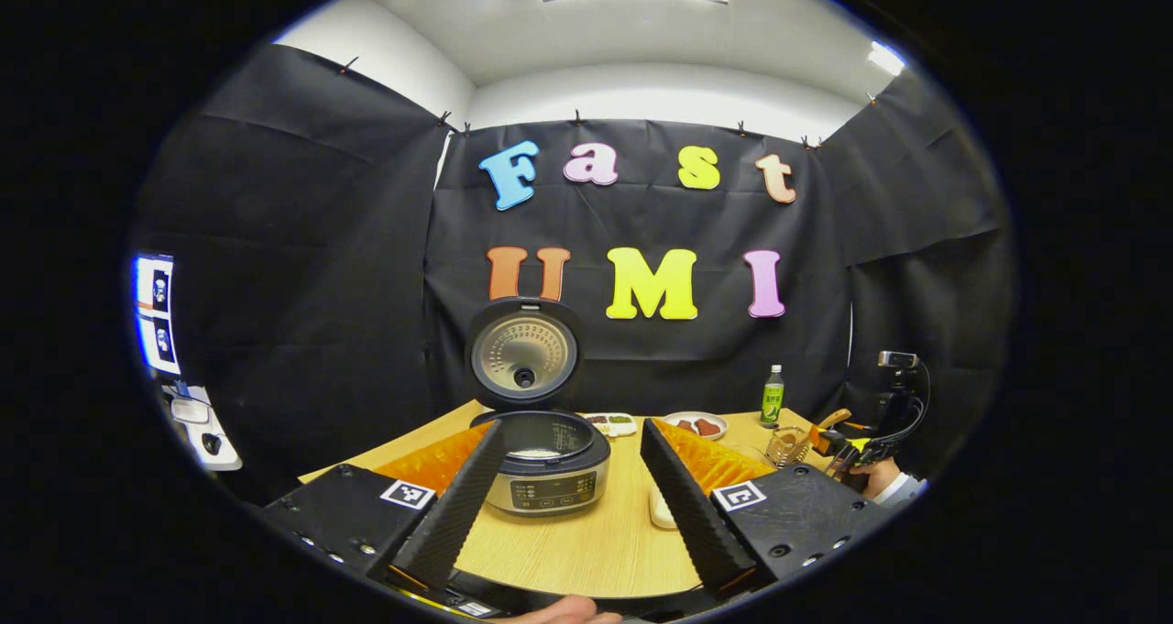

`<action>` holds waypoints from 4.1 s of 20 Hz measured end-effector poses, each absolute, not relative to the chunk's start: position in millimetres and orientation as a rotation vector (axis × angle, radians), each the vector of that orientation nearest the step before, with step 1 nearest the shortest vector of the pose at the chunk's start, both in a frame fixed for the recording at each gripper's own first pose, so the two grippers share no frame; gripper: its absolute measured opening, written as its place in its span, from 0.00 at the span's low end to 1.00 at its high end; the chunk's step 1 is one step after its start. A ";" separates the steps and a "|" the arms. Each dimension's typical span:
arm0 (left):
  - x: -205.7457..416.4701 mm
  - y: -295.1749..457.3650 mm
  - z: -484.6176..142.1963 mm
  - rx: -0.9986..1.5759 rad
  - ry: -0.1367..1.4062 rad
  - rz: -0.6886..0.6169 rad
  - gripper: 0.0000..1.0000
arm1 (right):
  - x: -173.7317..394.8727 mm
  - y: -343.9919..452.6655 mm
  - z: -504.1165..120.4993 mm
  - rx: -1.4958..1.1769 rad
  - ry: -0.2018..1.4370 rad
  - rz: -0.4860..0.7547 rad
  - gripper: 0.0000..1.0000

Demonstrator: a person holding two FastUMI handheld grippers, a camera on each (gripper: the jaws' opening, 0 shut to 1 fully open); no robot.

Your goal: Close the left gripper, press the button to open the rice cooker; take a wooden spoon from the chopstick holder with the right hand, scoop a spoonful of rice and pour it into the rice cooker, then put the wooden spoon back into the chopstick holder.

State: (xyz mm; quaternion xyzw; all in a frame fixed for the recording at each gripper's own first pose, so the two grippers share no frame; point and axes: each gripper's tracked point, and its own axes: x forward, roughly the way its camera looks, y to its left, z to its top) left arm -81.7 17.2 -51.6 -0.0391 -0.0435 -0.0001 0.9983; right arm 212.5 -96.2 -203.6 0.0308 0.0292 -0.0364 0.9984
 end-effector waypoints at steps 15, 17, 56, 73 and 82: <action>-79.2 6.0 -68.8 -0.056 -0.060 -0.077 0.93 | 261.2 -59.0 -190.5 0.024 0.128 -0.044 0.23; -80.7 11.6 -67.6 -0.065 -0.066 -0.078 0.93 | 258.1 -53.0 -169.8 0.004 0.092 -0.036 0.22; -108.3 48.1 -75.1 -0.108 -0.062 -0.055 0.94 | 196.1 136.1 -233.0 -0.251 0.205 0.127 0.12; -110.7 47.8 -76.9 -0.101 -0.041 -0.073 0.94 | 177.5 187.4 -229.4 0.509 0.458 0.379 0.12; -107.9 51.2 -80.0 -0.102 -0.028 -0.052 0.94 | 179.8 150.5 -226.3 0.855 0.488 0.305 0.11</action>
